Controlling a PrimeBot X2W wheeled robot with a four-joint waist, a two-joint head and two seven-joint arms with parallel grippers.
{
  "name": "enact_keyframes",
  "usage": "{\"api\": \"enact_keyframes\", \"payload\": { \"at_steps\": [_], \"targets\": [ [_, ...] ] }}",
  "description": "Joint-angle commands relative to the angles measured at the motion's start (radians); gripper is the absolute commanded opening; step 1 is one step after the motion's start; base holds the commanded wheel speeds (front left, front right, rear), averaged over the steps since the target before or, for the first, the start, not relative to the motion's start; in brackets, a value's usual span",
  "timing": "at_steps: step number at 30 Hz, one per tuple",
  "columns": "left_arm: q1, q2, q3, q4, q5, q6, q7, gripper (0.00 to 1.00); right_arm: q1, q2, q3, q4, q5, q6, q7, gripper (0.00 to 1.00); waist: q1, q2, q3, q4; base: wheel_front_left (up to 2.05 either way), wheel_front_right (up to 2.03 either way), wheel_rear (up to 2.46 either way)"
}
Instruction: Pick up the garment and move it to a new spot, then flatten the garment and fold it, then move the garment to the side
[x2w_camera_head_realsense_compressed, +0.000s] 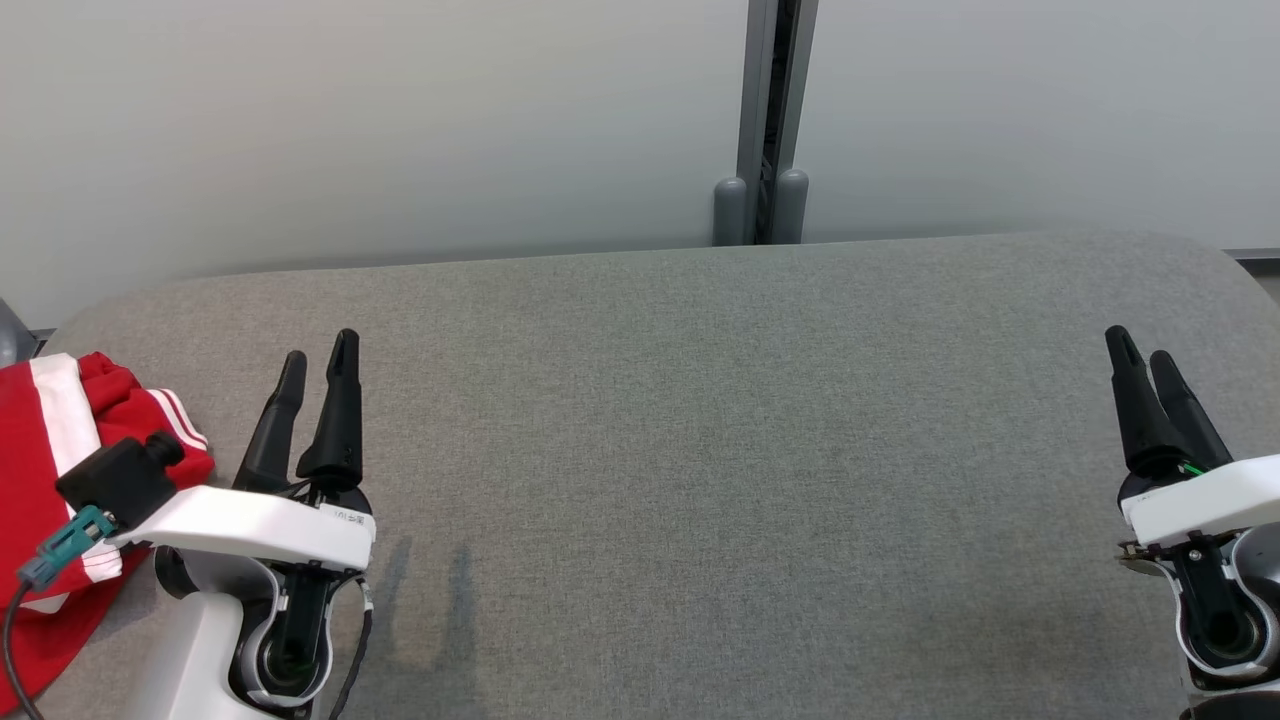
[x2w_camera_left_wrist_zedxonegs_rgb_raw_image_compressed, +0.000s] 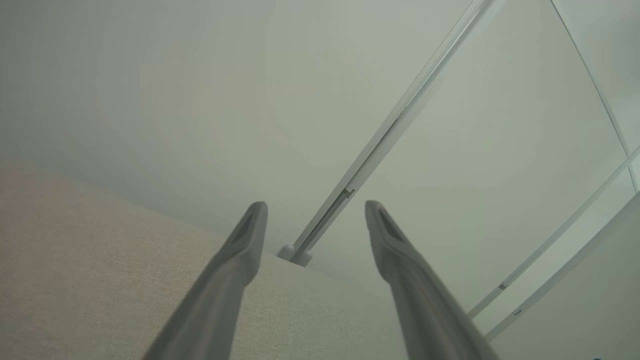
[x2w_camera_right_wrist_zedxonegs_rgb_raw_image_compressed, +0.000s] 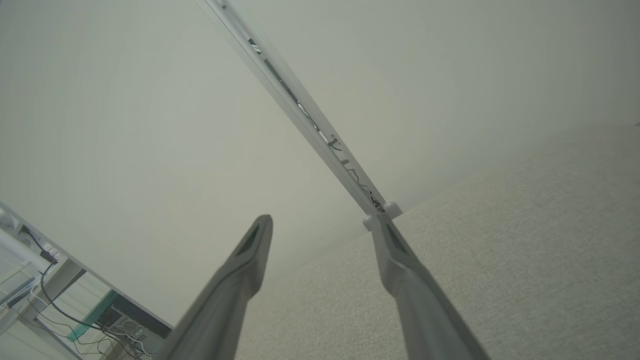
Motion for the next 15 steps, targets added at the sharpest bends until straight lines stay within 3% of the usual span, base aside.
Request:
{"api": "enact_keyframes", "payload": {
  "at_steps": [1, 15],
  "targets": [
    [-0.027, 0.01, 0.0, -0.018, 0.016, 0.005, -0.001, 1.0, -0.005, -0.016, 0.001, -0.021, -0.017, 0.001, -0.009, 1.0, 0.0, 0.0, 0.0, 0.0, 0.0, 0.0, 0.0],
    [0.006, 0.053, -0.033, -0.043, 0.19, 0.051, 0.038, 1.0, 0.024, -0.019, 0.059, -0.058, -0.242, 0.001, -0.035, 1.0, 0.0, 0.0, -0.011, -0.003, 0.0, 0.0, 0.0]
  ]
}}
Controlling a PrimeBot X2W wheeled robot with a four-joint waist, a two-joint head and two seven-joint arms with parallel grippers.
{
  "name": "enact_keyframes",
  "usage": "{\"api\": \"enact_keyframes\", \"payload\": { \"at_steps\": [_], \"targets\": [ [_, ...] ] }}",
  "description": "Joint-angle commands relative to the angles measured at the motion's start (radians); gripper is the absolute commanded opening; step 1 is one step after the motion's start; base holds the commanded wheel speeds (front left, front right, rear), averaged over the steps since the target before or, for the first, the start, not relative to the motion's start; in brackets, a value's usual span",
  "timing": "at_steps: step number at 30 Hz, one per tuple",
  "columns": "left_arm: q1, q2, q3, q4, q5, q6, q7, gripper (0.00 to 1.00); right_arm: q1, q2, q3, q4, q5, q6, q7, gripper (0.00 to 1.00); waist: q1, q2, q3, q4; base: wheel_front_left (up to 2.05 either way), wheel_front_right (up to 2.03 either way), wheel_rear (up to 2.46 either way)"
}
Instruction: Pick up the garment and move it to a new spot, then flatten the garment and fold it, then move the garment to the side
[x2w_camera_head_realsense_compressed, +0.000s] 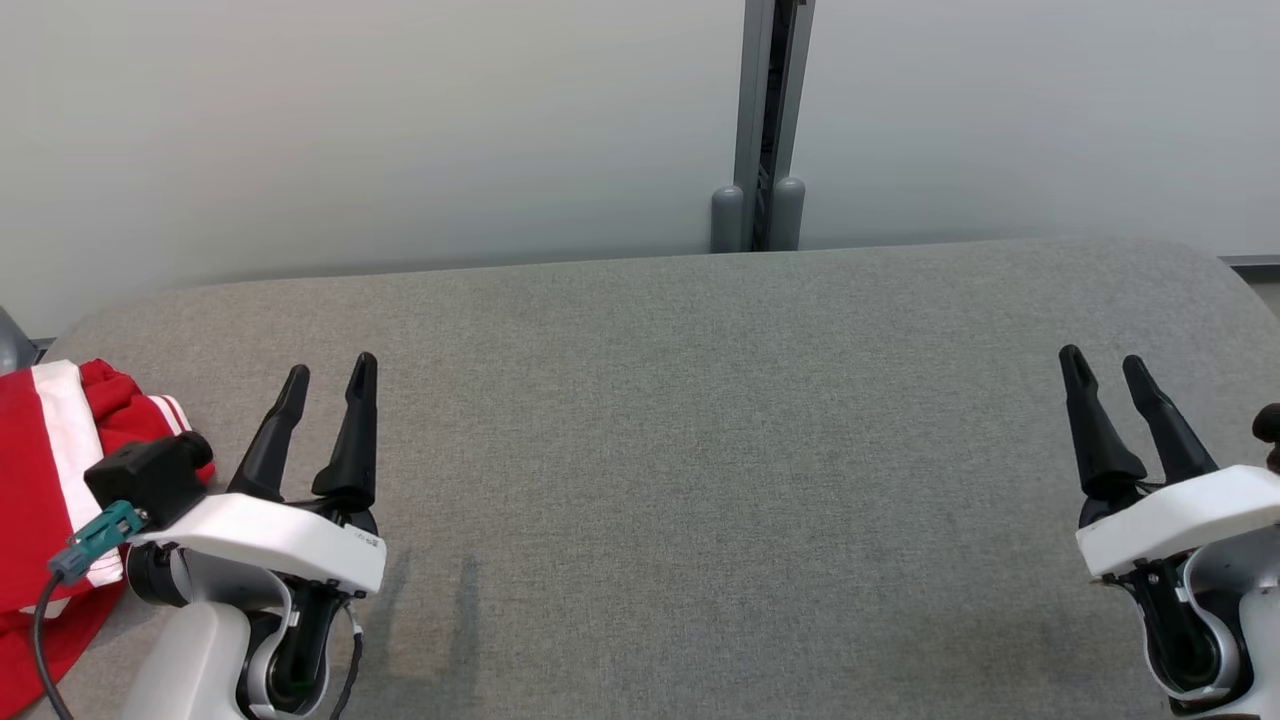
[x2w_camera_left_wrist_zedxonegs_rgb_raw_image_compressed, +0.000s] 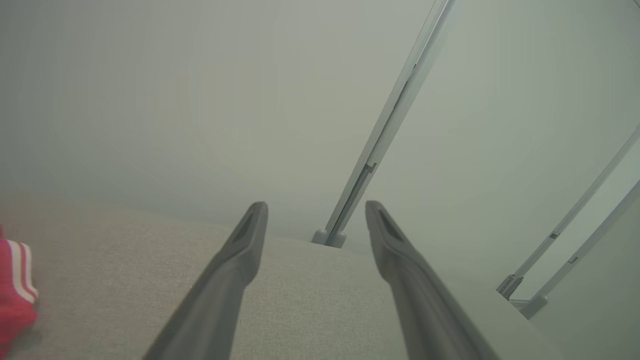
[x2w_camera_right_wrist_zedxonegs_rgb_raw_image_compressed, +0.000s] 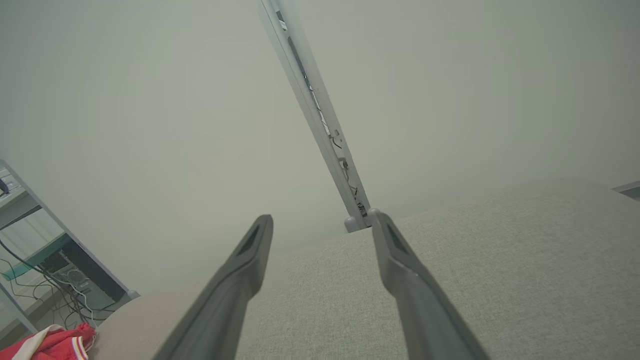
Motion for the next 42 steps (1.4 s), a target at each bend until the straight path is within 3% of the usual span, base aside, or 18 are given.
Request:
{"api": "enact_keyframes", "payload": {
  "at_steps": [1, 26, 42],
  "targets": [
    [-0.012, 0.014, -0.002, -0.015, 0.025, 0.005, 0.002, 1.0, -0.003, -0.014, 0.003, -0.016, -0.033, 0.001, -0.01, 1.0, 0.0, -0.0001, -0.001, 0.0, 0.0, 0.0, 0.0],
    [0.053, 0.048, -0.017, -0.008, 0.211, 0.073, -0.028, 1.0, 0.048, -0.001, 0.042, 0.034, -0.241, 0.002, -0.071, 1.0, 0.0, -0.0001, -0.001, -0.001, 0.0, 0.0, 0.0],
    [0.072, 0.062, -0.029, -0.009, 0.286, 0.086, -0.027, 1.0, 0.069, 0.027, 0.018, 0.041, -0.325, 0.002, -0.118, 1.0, 0.0, -0.0001, 0.001, -0.003, 0.0, 0.0, 0.0]
  ]
}}
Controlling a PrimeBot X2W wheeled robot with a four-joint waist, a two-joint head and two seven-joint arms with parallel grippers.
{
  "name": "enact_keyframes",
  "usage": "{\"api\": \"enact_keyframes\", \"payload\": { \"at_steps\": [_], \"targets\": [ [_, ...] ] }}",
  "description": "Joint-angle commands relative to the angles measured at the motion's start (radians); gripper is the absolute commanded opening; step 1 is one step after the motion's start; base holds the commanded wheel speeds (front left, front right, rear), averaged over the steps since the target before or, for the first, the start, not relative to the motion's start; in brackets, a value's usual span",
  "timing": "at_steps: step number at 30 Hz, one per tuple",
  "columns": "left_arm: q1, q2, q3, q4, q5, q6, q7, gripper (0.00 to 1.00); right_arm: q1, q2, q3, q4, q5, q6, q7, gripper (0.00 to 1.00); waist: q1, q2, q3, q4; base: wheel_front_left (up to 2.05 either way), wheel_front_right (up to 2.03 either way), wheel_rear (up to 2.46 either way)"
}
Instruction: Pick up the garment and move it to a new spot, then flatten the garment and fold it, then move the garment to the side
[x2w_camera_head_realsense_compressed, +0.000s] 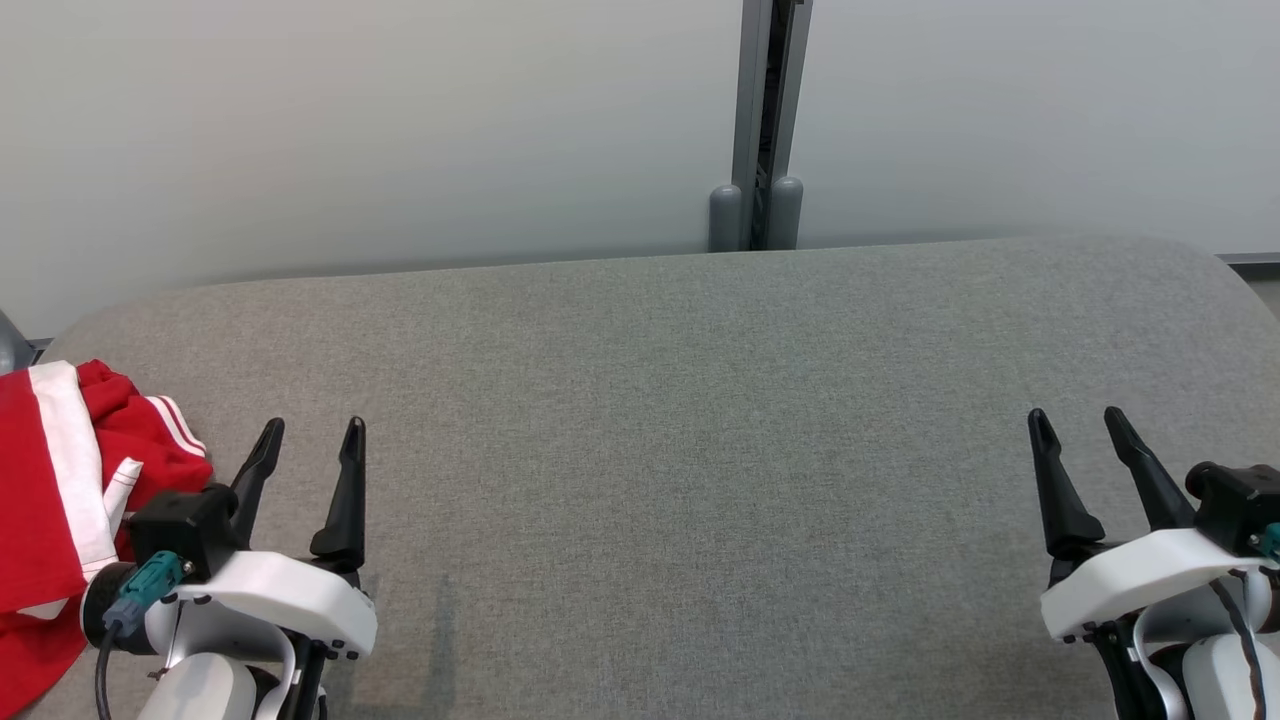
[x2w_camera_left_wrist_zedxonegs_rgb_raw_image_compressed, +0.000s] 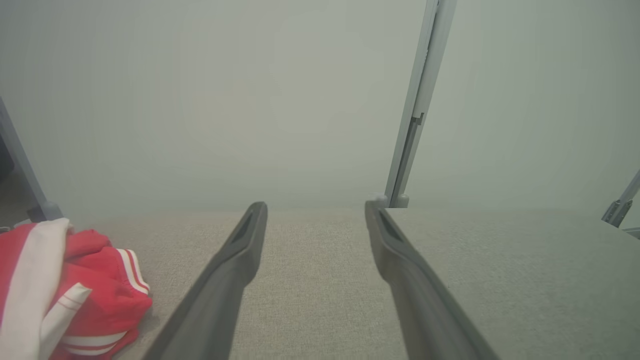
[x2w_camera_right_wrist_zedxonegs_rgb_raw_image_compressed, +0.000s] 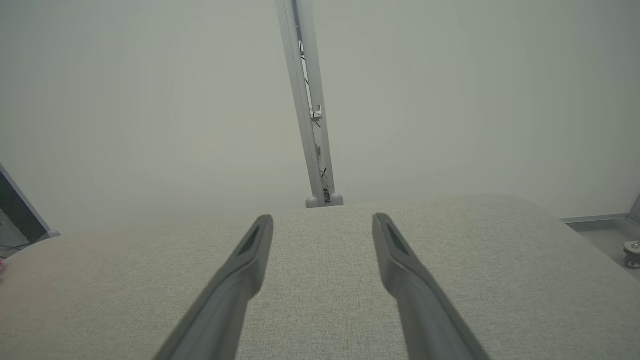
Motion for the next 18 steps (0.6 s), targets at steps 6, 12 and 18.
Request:
{"api": "enact_keyframes", "payload": {
  "at_steps": [6, 12, 18],
  "targets": [
    [-0.001, 0.017, -0.005, -0.006, 0.042, 0.009, 0.01, 1.0, 0.009, 0.0, -0.004, -0.016, -0.033, 0.002, -0.017, 1.0, 0.0, 0.0, -0.001, 0.001, 0.0, 0.0, 0.0],
    [0.007, 0.024, -0.01, -0.008, 0.064, 0.015, 0.021, 1.0, 0.02, 0.003, -0.002, -0.02, -0.052, 0.002, -0.023, 1.0, 0.0, 0.0, -0.005, 0.002, 0.0, 0.0, 0.0],
    [0.016, 0.03, -0.014, -0.012, 0.085, 0.022, 0.03, 1.0, 0.023, 0.006, 0.004, -0.026, -0.074, 0.002, -0.037, 1.0, 0.0, 0.0, -0.007, 0.0, 0.0, 0.0, 0.0]
  ]
}}
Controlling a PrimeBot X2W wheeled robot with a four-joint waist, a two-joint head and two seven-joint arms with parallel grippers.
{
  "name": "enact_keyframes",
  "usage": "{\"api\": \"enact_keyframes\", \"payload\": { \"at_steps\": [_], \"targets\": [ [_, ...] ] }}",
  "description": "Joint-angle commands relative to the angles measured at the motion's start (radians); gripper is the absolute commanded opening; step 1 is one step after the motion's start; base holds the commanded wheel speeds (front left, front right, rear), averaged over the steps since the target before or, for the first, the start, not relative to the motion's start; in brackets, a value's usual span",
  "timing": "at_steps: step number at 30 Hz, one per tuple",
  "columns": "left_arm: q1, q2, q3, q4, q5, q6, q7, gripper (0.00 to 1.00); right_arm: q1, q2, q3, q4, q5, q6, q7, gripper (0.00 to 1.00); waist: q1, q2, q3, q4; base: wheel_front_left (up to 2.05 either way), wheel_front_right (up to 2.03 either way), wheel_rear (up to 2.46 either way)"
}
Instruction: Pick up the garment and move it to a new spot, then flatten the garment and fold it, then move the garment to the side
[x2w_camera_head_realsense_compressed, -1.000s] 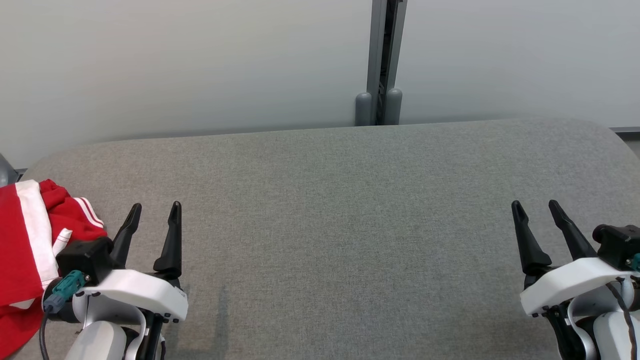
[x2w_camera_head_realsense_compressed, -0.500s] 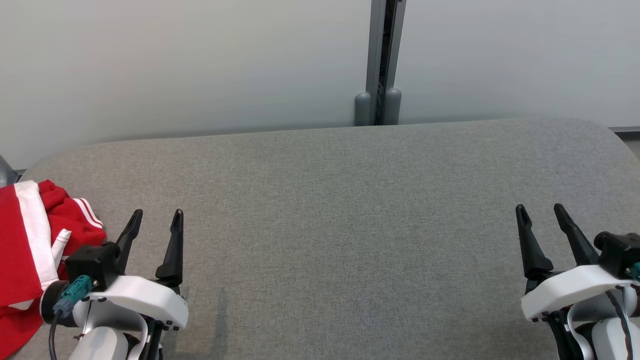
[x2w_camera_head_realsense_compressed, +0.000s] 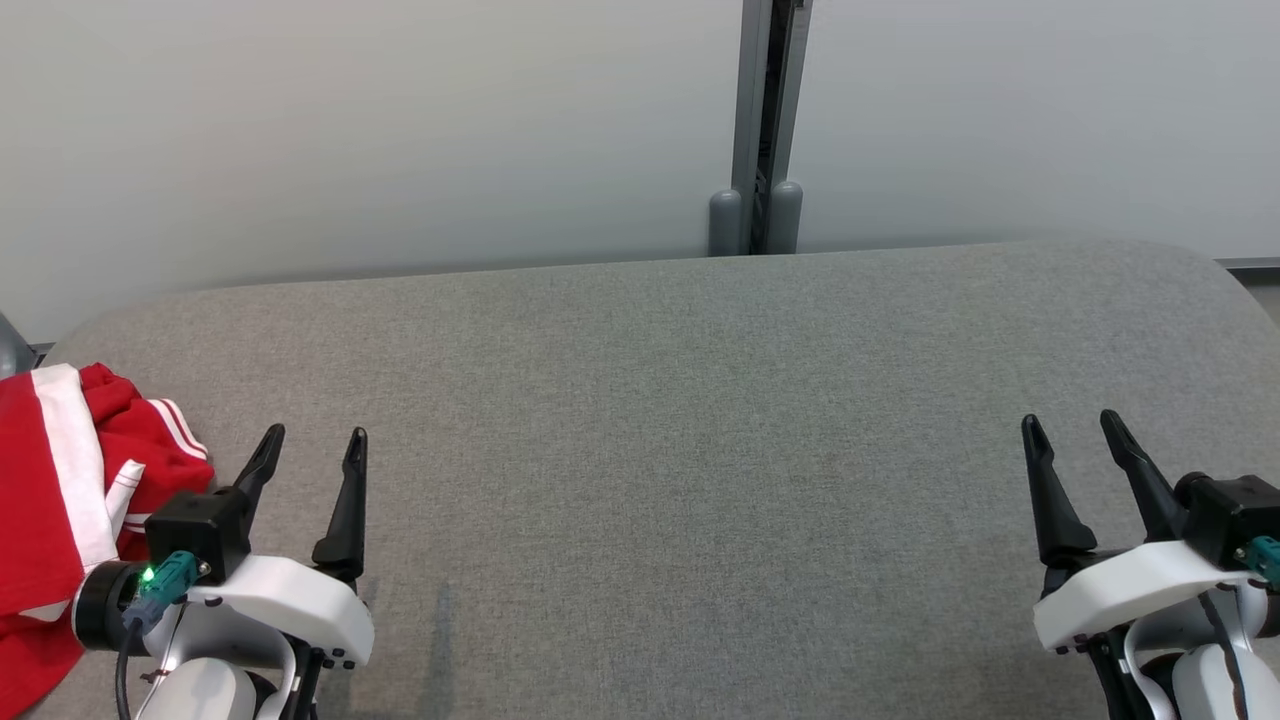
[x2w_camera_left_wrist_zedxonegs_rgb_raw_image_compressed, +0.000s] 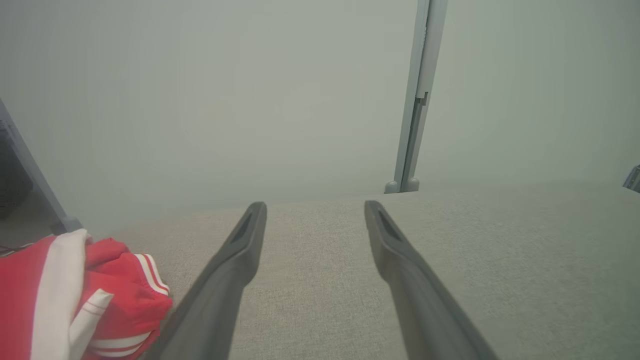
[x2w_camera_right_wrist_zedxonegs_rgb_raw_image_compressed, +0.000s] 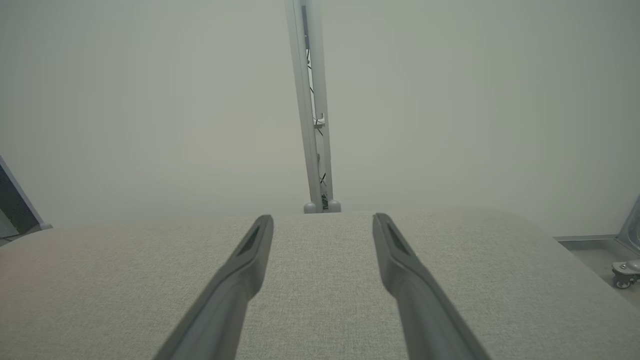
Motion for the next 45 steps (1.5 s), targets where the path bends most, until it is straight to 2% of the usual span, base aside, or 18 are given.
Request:
{"api": "enact_keyframes", "payload": {
  "at_steps": [1, 17, 23, 28, 45],
  "targets": [
    [0.011, 0.011, 0.0, -0.007, 0.02, 0.005, -0.002, 1.0, 0.006, -0.004, 0.004, -0.006, -0.02, 0.002, -0.013, 1.0, 0.0, 0.0, -0.001, -0.001, 0.0, 0.0, 0.0],
    [0.015, 0.004, -0.008, -0.018, 0.01, 0.022, 0.016, 1.0, 0.015, 0.004, -0.004, -0.009, -0.017, 0.002, -0.014, 1.0, 0.0, 0.0, 0.0, 0.003, 0.0, 0.0, 0.0],
    [0.008, 0.004, -0.003, -0.022, 0.002, 0.031, 0.018, 1.0, 0.016, 0.007, -0.004, -0.009, -0.018, 0.002, -0.012, 1.0, 0.0, 0.0, 0.003, 0.029, 0.0, 0.0, 0.0],
    [-0.005, 0.008, 0.004, -0.022, -0.004, 0.037, 0.012, 1.0, 0.016, 0.006, 0.011, -0.015, -0.02, 0.002, -0.009, 1.0, 0.0, 0.0, 0.01, 0.09, 0.0, 0.0, 0.0],
    [0.038, 0.02, 0.078, -0.023, -0.056, 0.076, -0.038, 1.0, -0.034, -0.006, 0.097, -0.01, 0.003, 0.002, -0.007, 1.0, 0.0, 0.0, 0.045, 0.36, 0.0, 0.0, 0.0]
  ]
}}
